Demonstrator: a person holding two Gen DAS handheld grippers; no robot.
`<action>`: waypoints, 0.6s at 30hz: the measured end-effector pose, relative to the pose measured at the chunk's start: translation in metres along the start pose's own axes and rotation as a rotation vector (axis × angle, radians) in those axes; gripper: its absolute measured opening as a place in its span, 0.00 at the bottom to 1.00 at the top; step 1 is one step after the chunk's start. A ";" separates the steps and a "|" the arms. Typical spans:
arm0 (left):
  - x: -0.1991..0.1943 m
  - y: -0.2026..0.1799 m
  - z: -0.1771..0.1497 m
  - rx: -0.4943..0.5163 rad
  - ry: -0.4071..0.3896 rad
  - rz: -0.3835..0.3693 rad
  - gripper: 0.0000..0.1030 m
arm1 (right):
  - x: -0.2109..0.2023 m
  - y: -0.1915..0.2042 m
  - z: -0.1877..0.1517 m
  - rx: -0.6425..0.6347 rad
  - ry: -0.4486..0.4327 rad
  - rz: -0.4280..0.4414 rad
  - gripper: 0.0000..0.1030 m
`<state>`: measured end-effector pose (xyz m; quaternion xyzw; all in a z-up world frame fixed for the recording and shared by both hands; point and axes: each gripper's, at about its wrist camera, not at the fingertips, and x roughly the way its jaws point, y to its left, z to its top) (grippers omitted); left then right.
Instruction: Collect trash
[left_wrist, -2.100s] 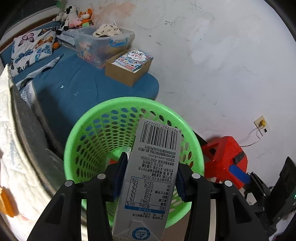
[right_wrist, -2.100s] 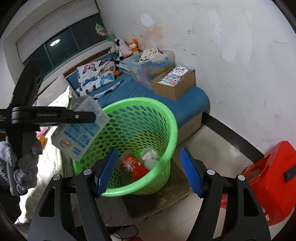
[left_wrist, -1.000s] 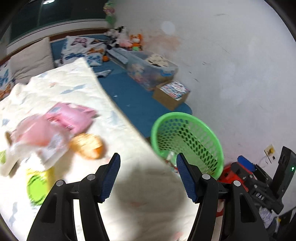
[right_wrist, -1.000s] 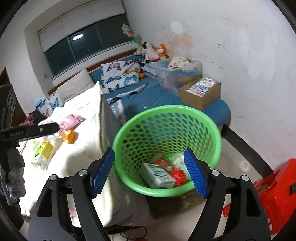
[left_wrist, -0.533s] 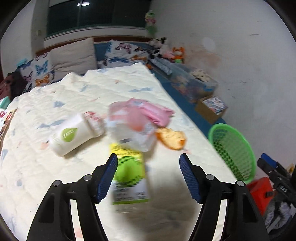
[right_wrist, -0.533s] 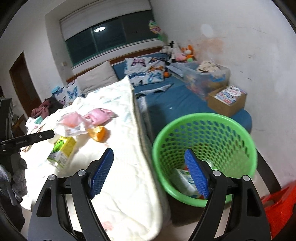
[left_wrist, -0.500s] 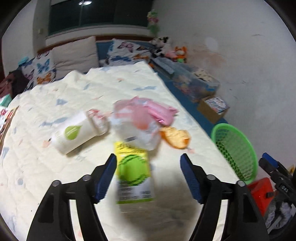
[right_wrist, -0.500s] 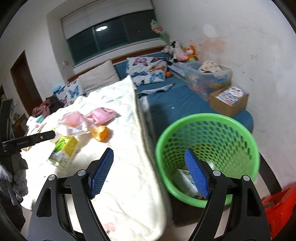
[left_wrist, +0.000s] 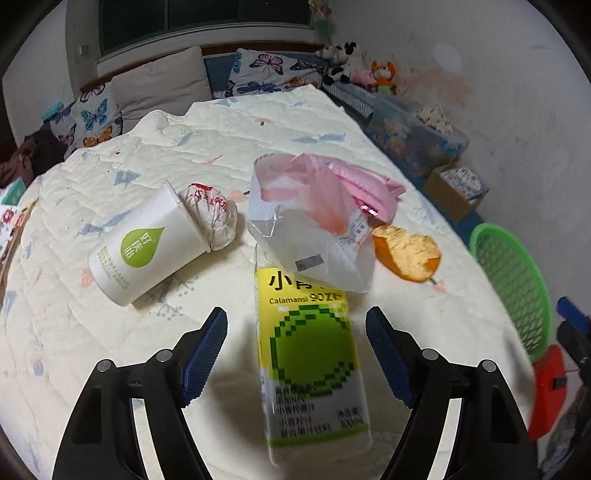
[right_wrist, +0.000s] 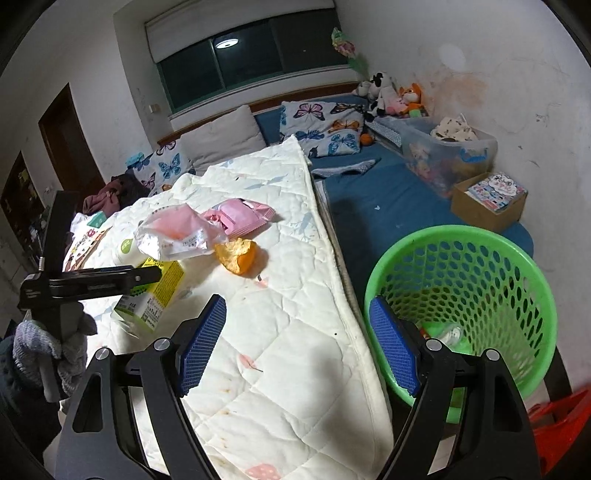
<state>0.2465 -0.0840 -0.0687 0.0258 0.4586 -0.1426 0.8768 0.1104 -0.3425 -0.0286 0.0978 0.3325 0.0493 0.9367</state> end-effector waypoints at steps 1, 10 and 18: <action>0.004 -0.001 0.001 0.007 0.011 0.001 0.72 | 0.001 -0.001 0.000 0.003 0.003 0.002 0.77; 0.026 -0.001 0.009 0.025 0.068 0.023 0.65 | 0.014 0.001 -0.001 0.006 0.024 0.006 0.77; 0.030 0.005 0.007 -0.016 0.084 -0.027 0.54 | 0.017 0.007 -0.001 -0.012 0.033 0.014 0.77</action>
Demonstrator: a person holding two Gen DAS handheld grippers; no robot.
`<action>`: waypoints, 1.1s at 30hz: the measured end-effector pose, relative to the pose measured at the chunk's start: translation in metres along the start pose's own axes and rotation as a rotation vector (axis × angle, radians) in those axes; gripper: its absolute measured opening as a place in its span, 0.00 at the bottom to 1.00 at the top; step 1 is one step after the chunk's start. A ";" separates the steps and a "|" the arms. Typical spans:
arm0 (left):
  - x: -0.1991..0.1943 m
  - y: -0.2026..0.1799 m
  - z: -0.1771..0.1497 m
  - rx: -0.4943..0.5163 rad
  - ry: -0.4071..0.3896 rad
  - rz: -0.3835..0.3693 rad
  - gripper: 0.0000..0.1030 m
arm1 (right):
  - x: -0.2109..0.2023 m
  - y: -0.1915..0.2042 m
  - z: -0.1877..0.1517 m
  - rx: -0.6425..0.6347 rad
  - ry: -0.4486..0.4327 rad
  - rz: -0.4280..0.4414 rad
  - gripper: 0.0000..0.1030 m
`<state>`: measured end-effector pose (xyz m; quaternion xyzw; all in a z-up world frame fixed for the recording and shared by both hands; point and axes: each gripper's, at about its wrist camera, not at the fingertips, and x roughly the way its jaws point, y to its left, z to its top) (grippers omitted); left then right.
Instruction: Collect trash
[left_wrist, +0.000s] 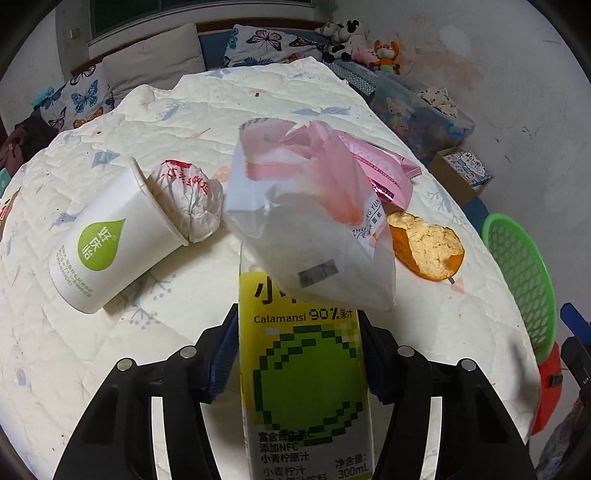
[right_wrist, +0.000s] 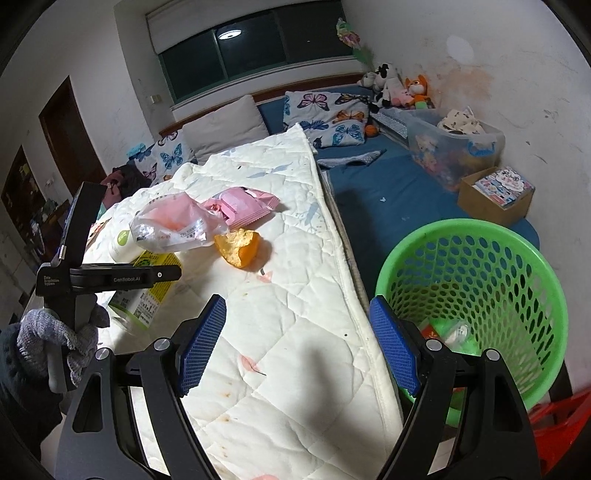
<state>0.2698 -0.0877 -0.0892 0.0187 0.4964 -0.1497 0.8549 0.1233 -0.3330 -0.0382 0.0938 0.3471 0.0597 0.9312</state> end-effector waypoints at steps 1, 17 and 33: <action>-0.002 0.000 -0.001 0.001 -0.001 -0.001 0.53 | 0.000 0.001 0.000 -0.001 0.000 0.002 0.77; -0.050 0.022 -0.036 -0.014 -0.026 -0.021 0.52 | 0.005 0.025 0.010 -0.041 0.005 0.048 0.77; -0.101 0.056 -0.071 -0.051 -0.082 -0.011 0.52 | 0.014 0.063 0.014 -0.095 0.016 0.111 0.77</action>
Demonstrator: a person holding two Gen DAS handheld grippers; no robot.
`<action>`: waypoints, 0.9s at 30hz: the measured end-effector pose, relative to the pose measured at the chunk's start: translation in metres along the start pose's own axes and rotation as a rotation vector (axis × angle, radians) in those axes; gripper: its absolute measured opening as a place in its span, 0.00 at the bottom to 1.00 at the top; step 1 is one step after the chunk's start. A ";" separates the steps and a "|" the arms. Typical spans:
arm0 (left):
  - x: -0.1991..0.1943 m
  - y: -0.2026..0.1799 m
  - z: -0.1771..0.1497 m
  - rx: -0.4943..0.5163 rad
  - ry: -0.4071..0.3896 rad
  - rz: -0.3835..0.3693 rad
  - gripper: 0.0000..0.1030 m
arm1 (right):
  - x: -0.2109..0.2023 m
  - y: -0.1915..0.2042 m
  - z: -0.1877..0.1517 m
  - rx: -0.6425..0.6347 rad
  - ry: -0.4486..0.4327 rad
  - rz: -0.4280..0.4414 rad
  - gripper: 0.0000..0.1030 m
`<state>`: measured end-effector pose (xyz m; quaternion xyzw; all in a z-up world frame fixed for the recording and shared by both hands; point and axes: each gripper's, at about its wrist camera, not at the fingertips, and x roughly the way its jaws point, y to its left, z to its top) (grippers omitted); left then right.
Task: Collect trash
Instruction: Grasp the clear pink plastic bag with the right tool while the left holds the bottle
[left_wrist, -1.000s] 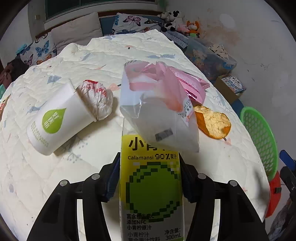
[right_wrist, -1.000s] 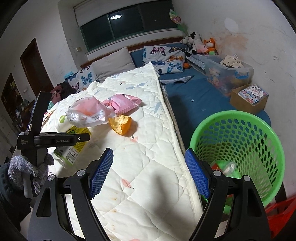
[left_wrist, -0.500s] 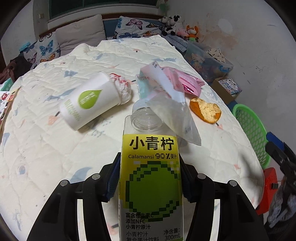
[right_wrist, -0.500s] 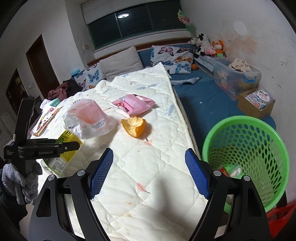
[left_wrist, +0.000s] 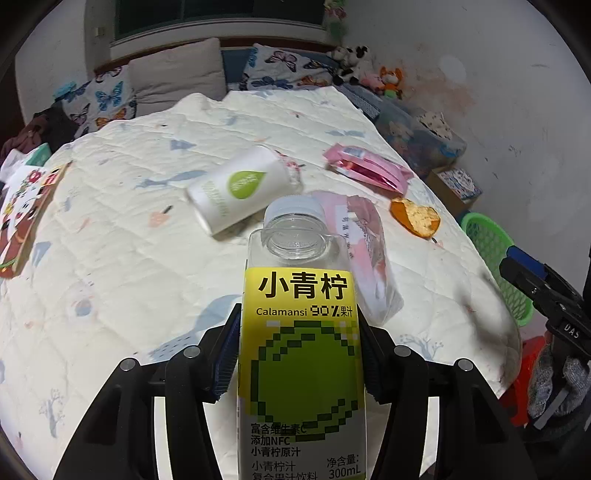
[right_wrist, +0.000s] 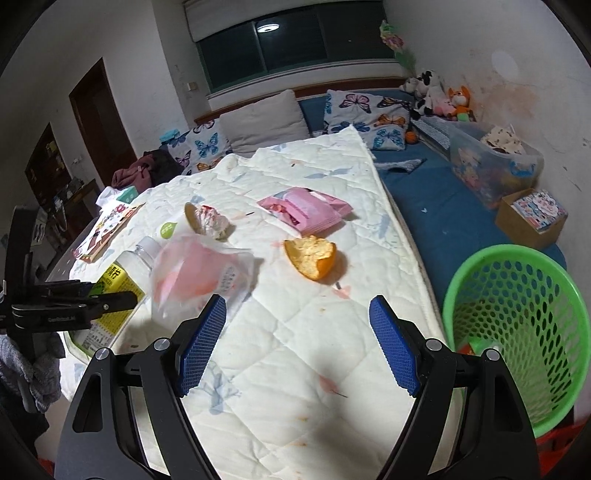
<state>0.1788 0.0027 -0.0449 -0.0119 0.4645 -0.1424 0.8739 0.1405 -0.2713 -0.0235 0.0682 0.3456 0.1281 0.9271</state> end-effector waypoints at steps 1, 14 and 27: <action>-0.004 0.004 -0.002 -0.006 -0.007 0.003 0.52 | 0.001 0.003 0.000 -0.002 0.003 0.004 0.77; -0.032 0.048 -0.018 -0.069 -0.046 0.051 0.52 | 0.038 0.063 -0.003 -0.052 0.083 0.130 0.80; -0.037 0.074 -0.030 -0.118 -0.060 0.030 0.52 | 0.103 0.101 -0.014 -0.050 0.238 0.113 0.95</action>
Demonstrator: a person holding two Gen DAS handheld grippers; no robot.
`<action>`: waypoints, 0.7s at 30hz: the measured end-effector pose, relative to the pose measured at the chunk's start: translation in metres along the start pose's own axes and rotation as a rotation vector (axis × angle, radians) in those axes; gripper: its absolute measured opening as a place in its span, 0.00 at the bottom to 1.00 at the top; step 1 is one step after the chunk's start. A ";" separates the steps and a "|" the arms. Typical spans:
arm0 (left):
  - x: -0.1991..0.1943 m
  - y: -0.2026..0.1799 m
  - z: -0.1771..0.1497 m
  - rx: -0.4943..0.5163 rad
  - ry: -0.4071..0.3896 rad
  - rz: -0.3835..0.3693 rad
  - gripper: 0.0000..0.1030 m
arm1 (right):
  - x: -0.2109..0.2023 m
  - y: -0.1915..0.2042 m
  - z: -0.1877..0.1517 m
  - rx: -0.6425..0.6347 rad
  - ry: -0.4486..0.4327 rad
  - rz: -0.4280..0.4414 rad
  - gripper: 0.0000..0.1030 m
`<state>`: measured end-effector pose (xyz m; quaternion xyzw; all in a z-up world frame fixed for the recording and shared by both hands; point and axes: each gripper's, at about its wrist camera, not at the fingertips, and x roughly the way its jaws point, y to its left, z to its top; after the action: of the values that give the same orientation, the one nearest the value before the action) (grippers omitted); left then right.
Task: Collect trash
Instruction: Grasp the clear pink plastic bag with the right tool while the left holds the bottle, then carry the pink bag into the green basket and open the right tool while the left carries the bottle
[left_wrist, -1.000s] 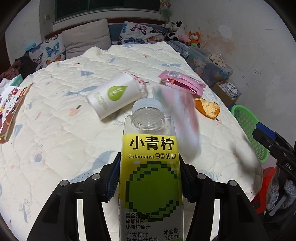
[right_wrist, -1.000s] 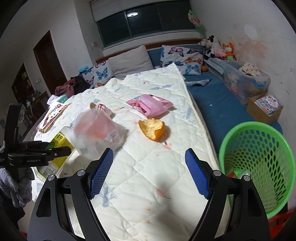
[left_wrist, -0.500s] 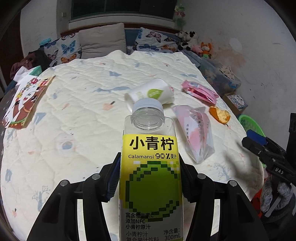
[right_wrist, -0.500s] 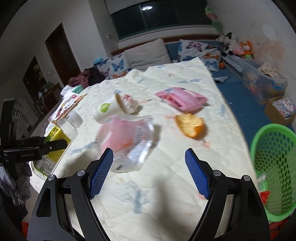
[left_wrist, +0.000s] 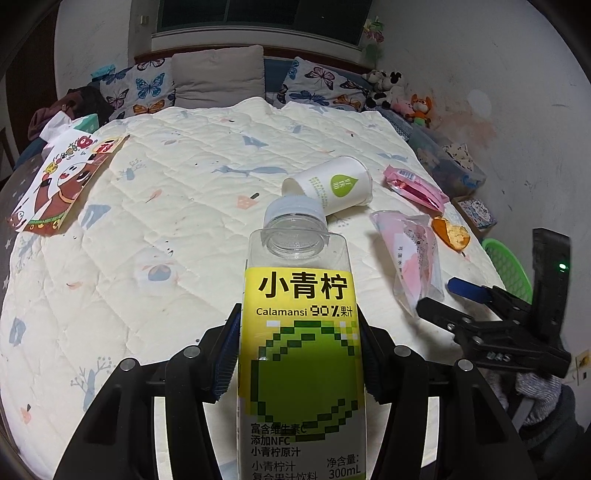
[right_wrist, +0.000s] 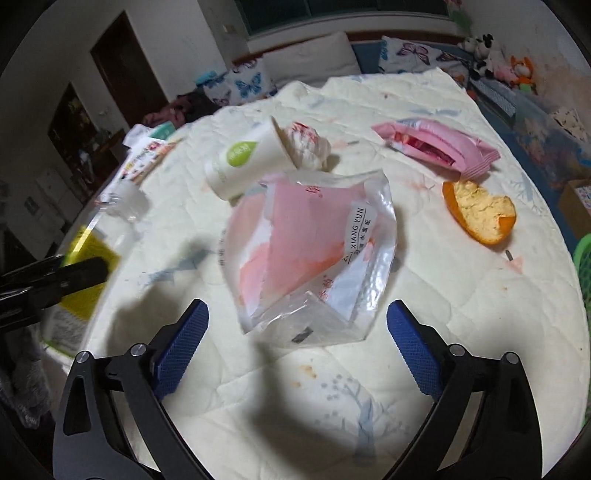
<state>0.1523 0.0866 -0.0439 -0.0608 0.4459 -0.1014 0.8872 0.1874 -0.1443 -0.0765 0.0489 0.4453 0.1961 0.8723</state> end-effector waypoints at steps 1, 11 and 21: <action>0.000 0.002 0.000 -0.005 0.000 -0.002 0.52 | 0.003 -0.002 0.001 0.006 0.008 0.005 0.95; 0.003 0.009 -0.002 -0.022 0.001 -0.018 0.52 | 0.022 -0.001 0.016 0.025 0.034 -0.047 0.96; 0.001 0.006 0.001 -0.020 -0.007 -0.038 0.52 | 0.026 -0.001 0.018 0.004 0.020 -0.073 0.81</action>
<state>0.1548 0.0923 -0.0456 -0.0785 0.4428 -0.1136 0.8859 0.2153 -0.1338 -0.0856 0.0325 0.4559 0.1637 0.8742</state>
